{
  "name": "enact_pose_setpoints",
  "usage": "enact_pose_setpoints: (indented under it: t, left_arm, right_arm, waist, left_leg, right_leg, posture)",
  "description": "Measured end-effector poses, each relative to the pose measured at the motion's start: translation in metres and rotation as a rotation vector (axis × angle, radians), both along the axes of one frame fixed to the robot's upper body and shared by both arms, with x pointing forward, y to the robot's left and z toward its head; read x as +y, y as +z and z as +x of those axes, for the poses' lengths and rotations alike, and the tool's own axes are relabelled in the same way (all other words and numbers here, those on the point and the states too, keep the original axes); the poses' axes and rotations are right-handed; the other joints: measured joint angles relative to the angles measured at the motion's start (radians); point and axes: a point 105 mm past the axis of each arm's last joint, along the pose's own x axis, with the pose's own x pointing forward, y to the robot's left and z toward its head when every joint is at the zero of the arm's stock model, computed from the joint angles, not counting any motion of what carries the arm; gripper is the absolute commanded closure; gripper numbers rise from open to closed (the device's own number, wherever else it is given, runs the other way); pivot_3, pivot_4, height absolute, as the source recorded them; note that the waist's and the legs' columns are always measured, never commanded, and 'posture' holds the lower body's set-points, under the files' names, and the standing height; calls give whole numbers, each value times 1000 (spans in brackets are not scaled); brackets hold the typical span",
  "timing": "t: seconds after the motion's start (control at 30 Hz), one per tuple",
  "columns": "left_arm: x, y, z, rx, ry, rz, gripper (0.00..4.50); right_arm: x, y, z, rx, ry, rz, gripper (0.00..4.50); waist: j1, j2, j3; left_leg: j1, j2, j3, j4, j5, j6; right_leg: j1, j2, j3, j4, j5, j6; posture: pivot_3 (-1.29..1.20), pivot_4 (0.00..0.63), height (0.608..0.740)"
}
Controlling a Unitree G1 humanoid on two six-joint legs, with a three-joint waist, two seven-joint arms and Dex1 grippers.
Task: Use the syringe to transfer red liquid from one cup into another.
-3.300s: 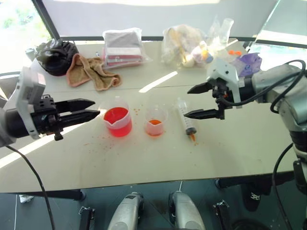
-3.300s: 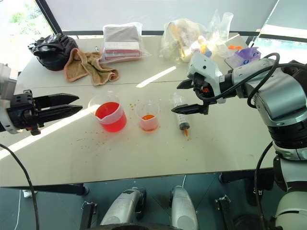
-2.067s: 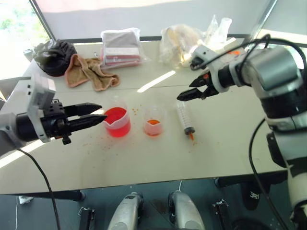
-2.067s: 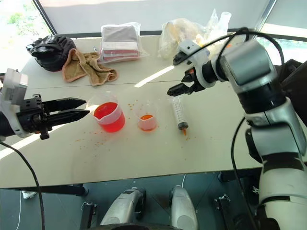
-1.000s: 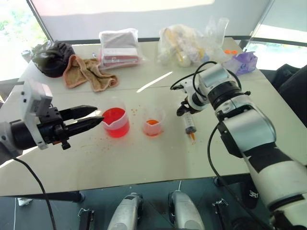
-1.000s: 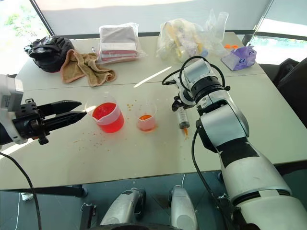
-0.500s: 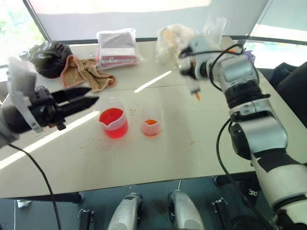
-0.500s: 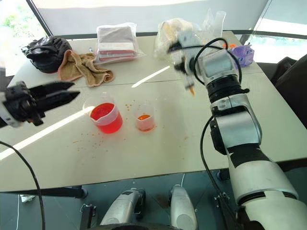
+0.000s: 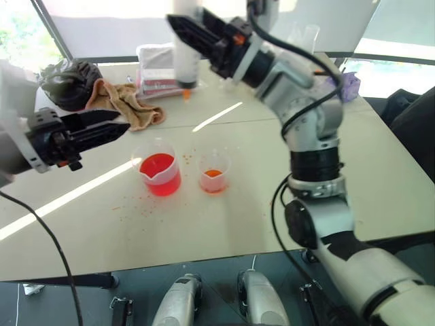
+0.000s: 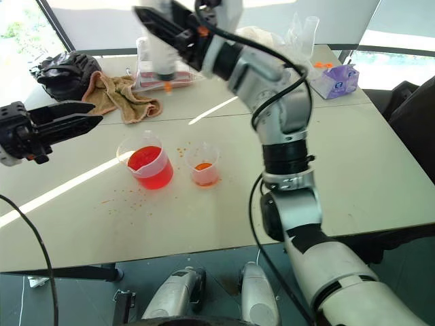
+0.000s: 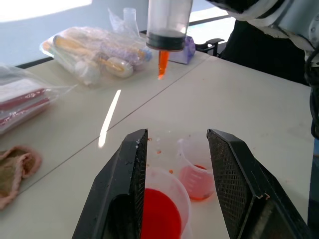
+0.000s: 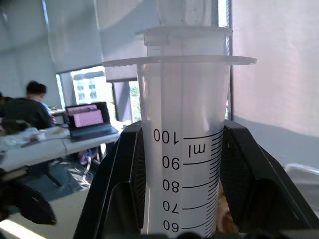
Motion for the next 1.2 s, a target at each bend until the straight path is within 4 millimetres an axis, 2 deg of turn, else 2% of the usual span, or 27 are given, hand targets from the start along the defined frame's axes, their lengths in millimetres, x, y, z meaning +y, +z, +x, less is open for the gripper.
enact_pose_setpoints:
  t: [0.17, 0.3, 0.47, 0.57, 0.73, 0.97, 1.2]
  left_arm:
    - [15, 2, -8, 21, 58, 19, 2516]
    - [25, 15, -16, -9, 101, 43, 2516]
    - [20, 14, -20, 11, 93, 46, 2516]
    - [15, 13, -22, 11, 80, 51, 2516]
    - [12, 11, -21, 26, 73, 30, 2516]
    - [-5, 7, -17, 43, 3, 26, 2516]
    - [-16, 4, -10, 51, -47, 22, 2516]
  right_arm:
    - [31, -20, -13, 44, 126, 6, 3031]
    - [54, -60, -4, 122, 130, -22, 3031]
    - [67, -100, 1, 109, 84, -82, 3031]
    - [66, -115, 6, 96, 44, -102, 3031]
    - [65, -127, 3, 23, 3, -130, 3031]
    - [66, -143, -1, -41, -37, -184, 3031]
    - [64, -147, 0, -41, -59, -191, 3031]
  waist:
    - [0, 0, 0]
    - [-2, 0, 0]
    - [0, 0, 0]
    - [0, 0, 0]
    - [-2, 0, 0]
    - [0, 0, 0]
    - [0, -1, 0]
  left_leg:
    - [0, 0, 0, 0, 0, 0]
    - [2, 0, 0, -2, 1, -1]
    - [2, 0, -1, -1, 1, -2]
    - [2, 0, -1, -2, 1, -2]
    - [2, 0, -1, -2, 1, -3]
    - [3, 0, -1, -2, 2, -4]
    - [4, 0, -2, -2, 3, -5]
  right_leg:
    - [0, 0, 0, 0, 0, 0]
    - [0, 0, 0, 1, 0, 0]
    - [0, 0, 0, 0, 0, 0]
    - [0, 0, 0, 0, 0, -1]
    - [0, 1, 0, 1, 0, -1]
    - [1, 1, 0, 1, 0, -1]
    - [1, 2, 0, 1, 1, -2]
  posture:
    - [0, 150, 736]
    - [0, 150, 736]
    - [0, 150, 736]
    - [0, 150, 736]
    - [0, 150, 736]
    - [0, 150, 736]
    - [0, 150, 736]
